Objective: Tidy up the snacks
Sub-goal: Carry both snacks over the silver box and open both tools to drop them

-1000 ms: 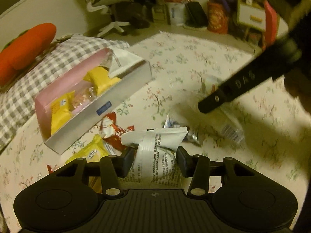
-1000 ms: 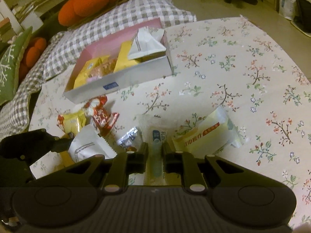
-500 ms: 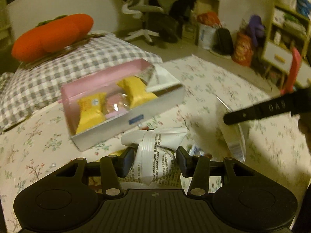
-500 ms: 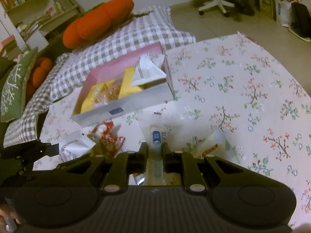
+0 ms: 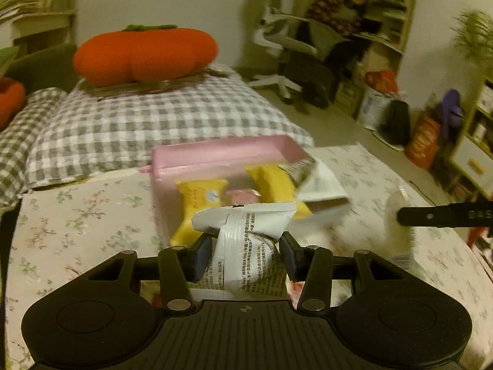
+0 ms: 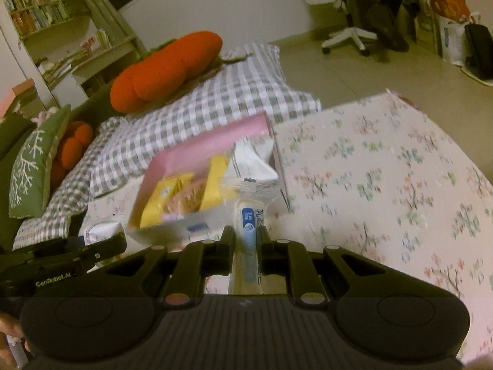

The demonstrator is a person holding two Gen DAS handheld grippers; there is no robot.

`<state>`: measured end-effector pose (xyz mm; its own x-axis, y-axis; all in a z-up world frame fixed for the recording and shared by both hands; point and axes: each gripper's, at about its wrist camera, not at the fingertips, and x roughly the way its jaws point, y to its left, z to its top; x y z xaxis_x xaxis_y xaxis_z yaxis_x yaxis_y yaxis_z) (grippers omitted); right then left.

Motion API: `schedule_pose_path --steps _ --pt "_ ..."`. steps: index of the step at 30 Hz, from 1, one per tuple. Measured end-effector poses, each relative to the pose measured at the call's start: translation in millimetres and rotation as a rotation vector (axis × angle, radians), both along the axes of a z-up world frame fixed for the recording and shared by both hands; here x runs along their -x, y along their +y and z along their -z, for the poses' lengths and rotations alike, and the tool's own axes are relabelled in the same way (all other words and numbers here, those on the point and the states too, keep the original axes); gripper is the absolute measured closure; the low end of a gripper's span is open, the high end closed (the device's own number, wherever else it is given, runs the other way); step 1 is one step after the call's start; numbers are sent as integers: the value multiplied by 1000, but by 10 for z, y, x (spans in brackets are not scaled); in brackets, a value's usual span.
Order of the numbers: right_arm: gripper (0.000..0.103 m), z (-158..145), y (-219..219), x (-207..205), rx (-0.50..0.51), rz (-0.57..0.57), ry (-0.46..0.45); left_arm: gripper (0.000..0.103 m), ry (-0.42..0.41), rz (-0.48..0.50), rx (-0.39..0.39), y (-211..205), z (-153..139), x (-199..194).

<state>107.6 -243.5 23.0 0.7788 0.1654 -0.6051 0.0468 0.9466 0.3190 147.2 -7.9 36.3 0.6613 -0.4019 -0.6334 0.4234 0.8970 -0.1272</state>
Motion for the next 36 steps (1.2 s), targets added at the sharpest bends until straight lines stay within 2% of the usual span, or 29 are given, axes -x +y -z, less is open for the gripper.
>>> schedule_pose_path --steps 6,13,22,26,32,36 --pt "90 -75 39 -288 -40 4 -25 58 30 -108 121 156 -21 -351" --pt "90 -90 98 -567 -73 4 -15 58 54 -186 150 144 1 -683" --pt "90 42 214 -1059 -233 -20 29 57 44 -244 143 35 108 -1084" --pt "90 139 244 -1243 -347 -22 44 57 43 -257 134 -9 192 -1265" --pt "90 278 362 -1407 -363 -8 49 56 65 -272 107 -67 373 -1410" --pt "88 247 465 -1441 -338 -13 9 50 53 -284 124 -16 385 -1434"
